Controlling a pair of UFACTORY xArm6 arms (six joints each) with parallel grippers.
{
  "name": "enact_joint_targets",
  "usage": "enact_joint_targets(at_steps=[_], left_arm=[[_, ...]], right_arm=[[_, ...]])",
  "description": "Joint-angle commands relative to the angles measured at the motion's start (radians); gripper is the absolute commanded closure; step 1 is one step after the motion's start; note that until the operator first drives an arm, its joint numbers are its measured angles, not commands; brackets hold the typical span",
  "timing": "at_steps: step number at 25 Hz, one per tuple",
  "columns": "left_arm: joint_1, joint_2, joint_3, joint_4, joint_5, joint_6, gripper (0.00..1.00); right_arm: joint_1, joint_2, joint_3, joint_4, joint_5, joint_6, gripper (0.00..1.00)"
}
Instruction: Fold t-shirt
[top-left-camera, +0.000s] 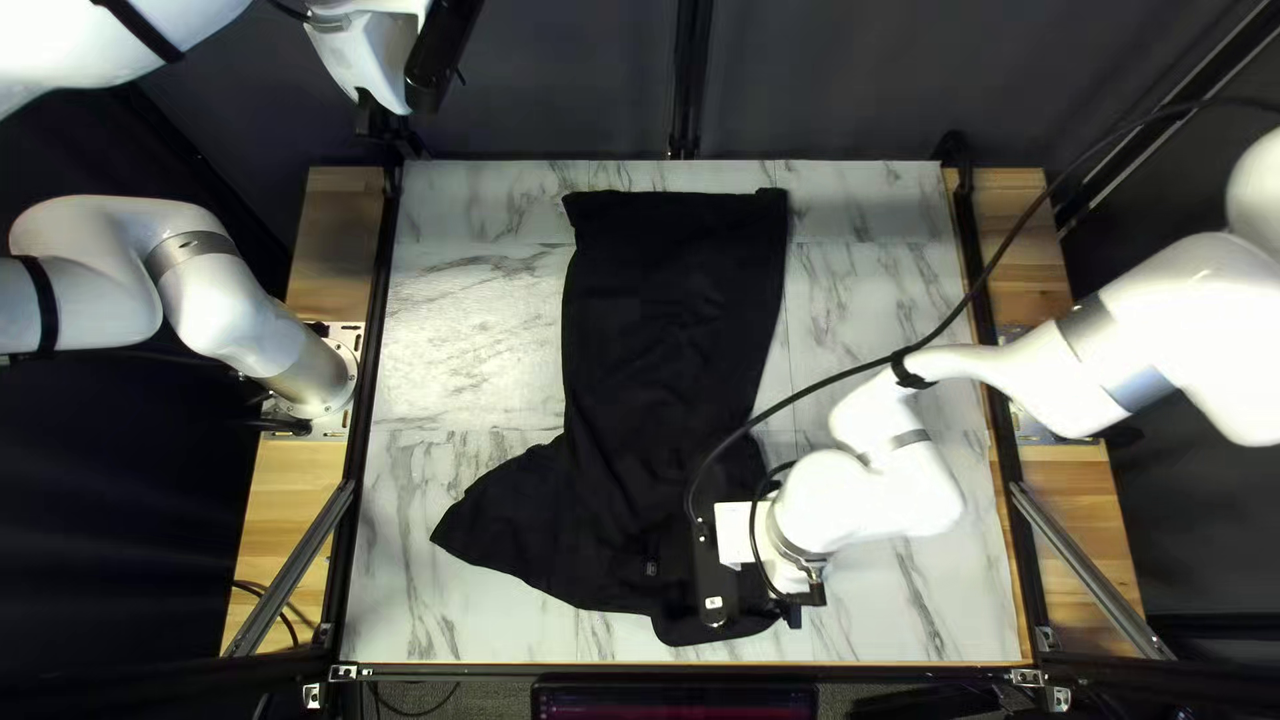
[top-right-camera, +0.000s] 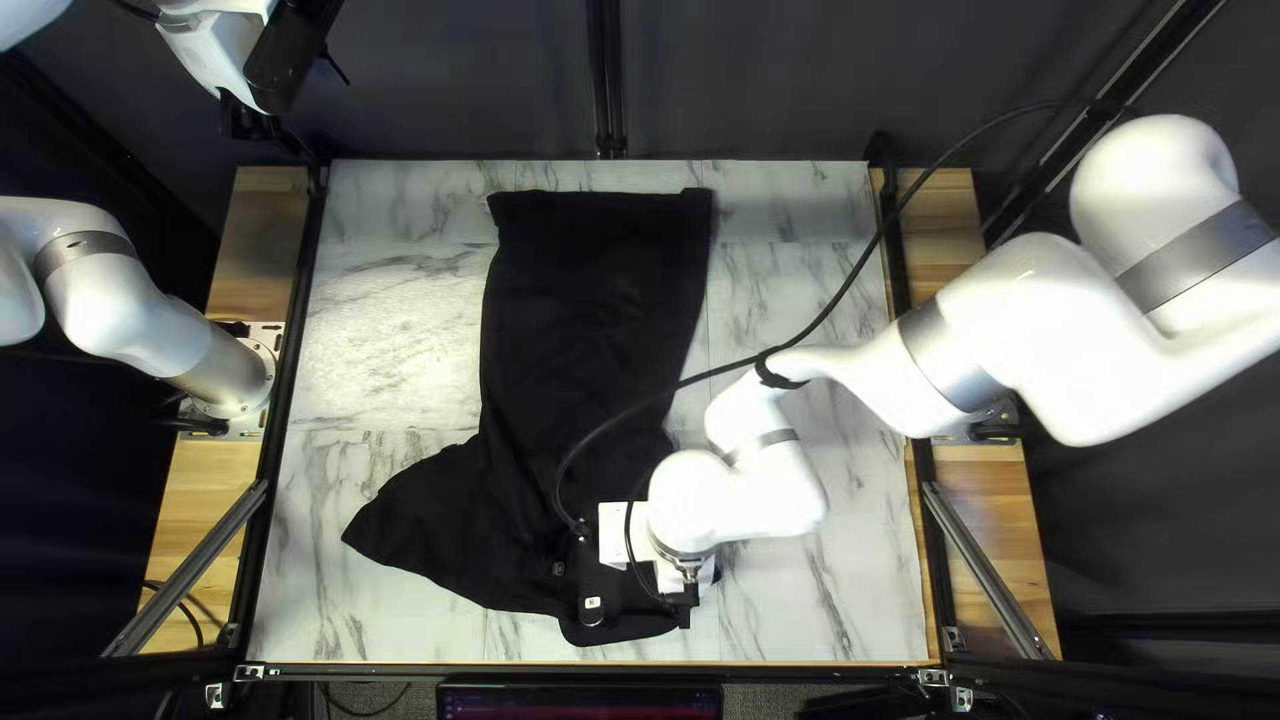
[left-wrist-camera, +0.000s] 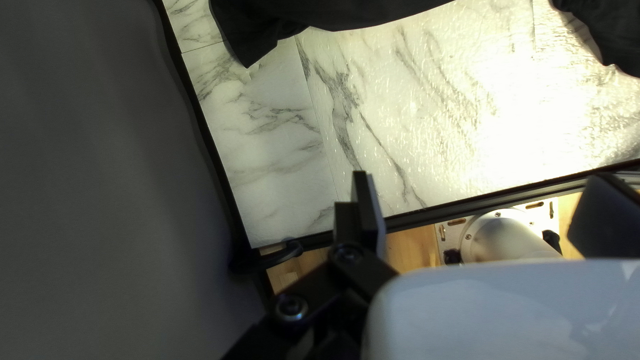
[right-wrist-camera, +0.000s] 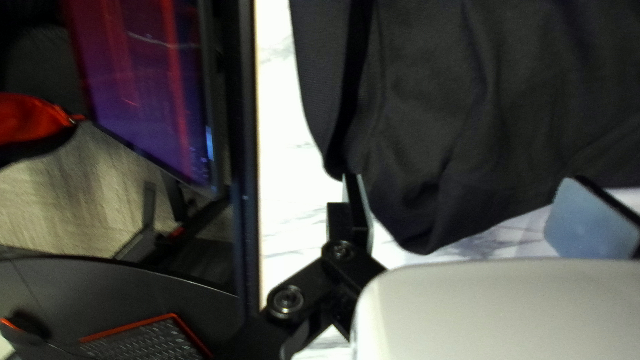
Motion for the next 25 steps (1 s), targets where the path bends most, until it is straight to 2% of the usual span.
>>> enact_joint_targets(at_steps=[1, 5, 8, 15, 22, 25], left_arm=[[0.000, 0.000, 0.000, 0.000, 0.000, 0.000, 0.00], [0.000, 0.000, 0.000, 0.000, 0.000, 0.000, 0.00], [0.000, 0.000, 0.000, 0.000, 0.000, 0.000, 0.00], [0.000, 0.000, 0.000, 0.000, 0.000, 0.000, 0.00], [0.000, 0.000, 0.000, 0.000, 0.000, 0.000, 0.00], [0.000, 0.000, 0.000, 0.000, 0.000, 0.000, 0.00]], right_arm=[[0.000, 0.004, -0.008, -0.011, 0.004, -0.014, 0.00], [0.004, 0.001, 0.003, -0.011, -0.005, -0.006, 0.00], [0.021, -0.006, 0.027, -0.022, -0.036, 0.071, 0.00], [0.024, -0.020, 0.060, -0.141, -0.056, 0.208, 0.00], [-0.011, -0.011, 0.098, -0.174, -0.104, 0.186, 0.00], [-0.013, 0.020, 0.067, -0.183, -0.124, 0.178, 0.00]])
